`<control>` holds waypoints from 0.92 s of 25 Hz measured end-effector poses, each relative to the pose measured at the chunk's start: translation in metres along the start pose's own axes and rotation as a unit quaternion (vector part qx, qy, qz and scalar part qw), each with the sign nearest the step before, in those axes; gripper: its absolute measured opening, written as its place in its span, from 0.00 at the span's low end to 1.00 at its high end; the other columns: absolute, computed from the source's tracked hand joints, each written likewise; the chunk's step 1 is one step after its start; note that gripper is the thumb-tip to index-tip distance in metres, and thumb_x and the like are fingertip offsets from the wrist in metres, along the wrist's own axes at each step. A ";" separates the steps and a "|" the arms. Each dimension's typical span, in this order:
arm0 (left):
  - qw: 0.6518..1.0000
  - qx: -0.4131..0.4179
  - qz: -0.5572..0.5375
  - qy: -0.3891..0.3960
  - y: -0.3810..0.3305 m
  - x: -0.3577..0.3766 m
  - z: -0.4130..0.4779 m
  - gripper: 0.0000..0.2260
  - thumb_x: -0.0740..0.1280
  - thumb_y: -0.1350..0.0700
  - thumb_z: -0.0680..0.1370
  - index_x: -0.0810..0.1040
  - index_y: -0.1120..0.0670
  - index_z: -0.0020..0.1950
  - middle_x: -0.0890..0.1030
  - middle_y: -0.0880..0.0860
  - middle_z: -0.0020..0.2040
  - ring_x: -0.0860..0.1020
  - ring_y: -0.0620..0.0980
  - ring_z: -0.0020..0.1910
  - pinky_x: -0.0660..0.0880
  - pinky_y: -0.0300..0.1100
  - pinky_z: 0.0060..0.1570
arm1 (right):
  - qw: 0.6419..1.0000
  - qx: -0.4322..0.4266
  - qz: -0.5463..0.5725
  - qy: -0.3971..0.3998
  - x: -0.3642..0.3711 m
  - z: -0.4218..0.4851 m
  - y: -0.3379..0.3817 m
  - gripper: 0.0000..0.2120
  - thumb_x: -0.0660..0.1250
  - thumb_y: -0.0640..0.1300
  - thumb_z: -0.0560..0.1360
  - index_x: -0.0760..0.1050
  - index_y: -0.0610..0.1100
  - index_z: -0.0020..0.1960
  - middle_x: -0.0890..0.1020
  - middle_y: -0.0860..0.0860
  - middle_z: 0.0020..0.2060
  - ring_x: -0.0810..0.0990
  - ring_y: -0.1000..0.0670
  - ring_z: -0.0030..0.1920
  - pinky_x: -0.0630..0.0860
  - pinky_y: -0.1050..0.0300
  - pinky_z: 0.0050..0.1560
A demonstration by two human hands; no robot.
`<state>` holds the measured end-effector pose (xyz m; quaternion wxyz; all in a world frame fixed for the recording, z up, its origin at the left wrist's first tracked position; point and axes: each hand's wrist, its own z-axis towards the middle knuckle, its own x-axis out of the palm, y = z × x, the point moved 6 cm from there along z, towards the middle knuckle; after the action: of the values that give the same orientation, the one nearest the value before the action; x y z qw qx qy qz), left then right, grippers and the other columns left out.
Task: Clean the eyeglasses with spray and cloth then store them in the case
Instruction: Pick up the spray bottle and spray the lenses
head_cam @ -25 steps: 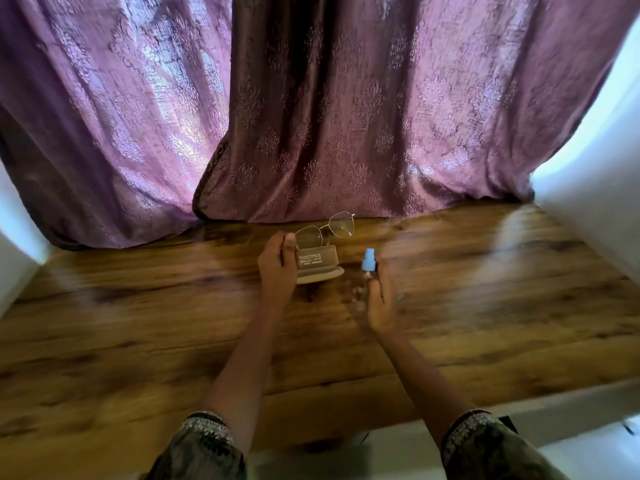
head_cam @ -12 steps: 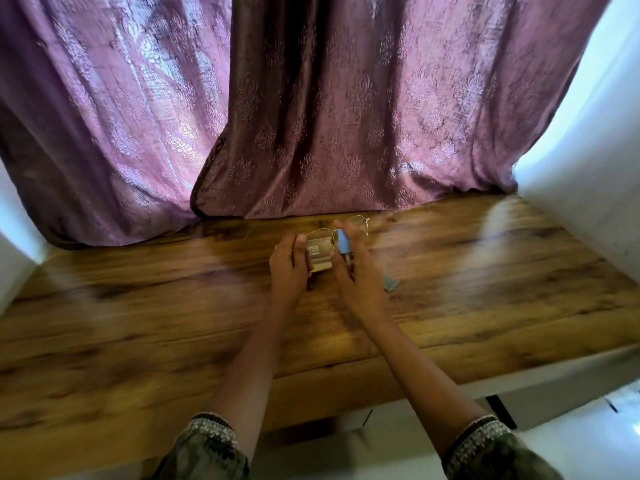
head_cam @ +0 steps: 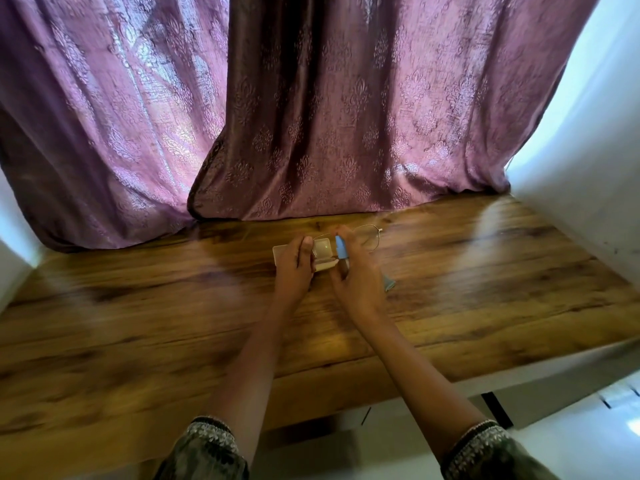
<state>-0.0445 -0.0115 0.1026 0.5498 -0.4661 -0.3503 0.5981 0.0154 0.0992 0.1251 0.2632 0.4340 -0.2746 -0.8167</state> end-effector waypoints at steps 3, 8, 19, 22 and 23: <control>1.000 0.006 0.001 -0.008 -0.001 -0.002 -0.001 0.14 0.54 0.57 0.81 0.68 0.49 0.36 0.71 0.48 0.31 0.71 0.38 0.27 0.67 0.27 0.28 | 1.000 0.000 -0.003 0.001 0.001 -0.003 0.000 0.30 0.65 0.34 0.71 0.62 0.53 0.69 0.79 0.46 0.44 0.76 0.50 0.36 0.74 0.55 0.33; 1.000 -0.003 -0.001 -0.016 0.001 -0.004 -0.001 0.13 0.55 0.57 0.81 0.70 0.52 0.38 0.71 0.48 0.31 0.70 0.42 0.30 0.68 0.29 0.29 | 1.000 0.000 0.000 0.005 0.002 -0.004 0.000 0.30 0.65 0.33 0.71 0.63 0.50 0.69 0.80 0.44 0.47 0.78 0.48 0.40 0.76 0.53 0.37; 1.000 -0.002 -0.004 -0.009 0.000 -0.007 -0.002 0.14 0.54 0.57 0.81 0.69 0.51 0.37 0.70 0.48 0.29 0.69 0.37 0.25 0.67 0.30 0.27 | 0.999 -0.030 0.032 -0.023 -0.002 -0.009 -0.003 0.29 0.63 0.34 0.72 0.61 0.52 0.69 0.78 0.47 0.46 0.72 0.58 0.34 0.70 0.66 0.33; 1.000 -0.009 -0.015 -0.017 0.004 -0.010 0.000 0.14 0.54 0.56 0.81 0.69 0.50 0.36 0.70 0.48 0.29 0.69 0.40 0.26 0.67 0.31 0.28 | 0.993 -0.051 0.068 -0.084 -0.017 -0.005 -0.006 0.33 0.62 0.34 0.73 0.54 0.49 0.74 0.75 0.49 0.50 0.69 0.63 0.34 0.66 0.74 0.33; 1.000 -0.010 -0.015 -0.017 0.004 -0.011 0.000 0.14 0.54 0.56 0.81 0.69 0.50 0.36 0.70 0.48 0.29 0.69 0.41 0.27 0.67 0.32 0.28 | 0.991 -0.051 0.072 -0.098 -0.022 -0.003 -0.009 0.33 0.61 0.37 0.74 0.51 0.49 0.74 0.75 0.47 0.52 0.70 0.61 0.34 0.67 0.73 0.34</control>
<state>-0.0467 -0.0225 0.1004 0.5479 -0.4564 -0.3724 0.5940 0.0266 0.1194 0.1302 0.3151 0.3169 -0.2880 -0.8470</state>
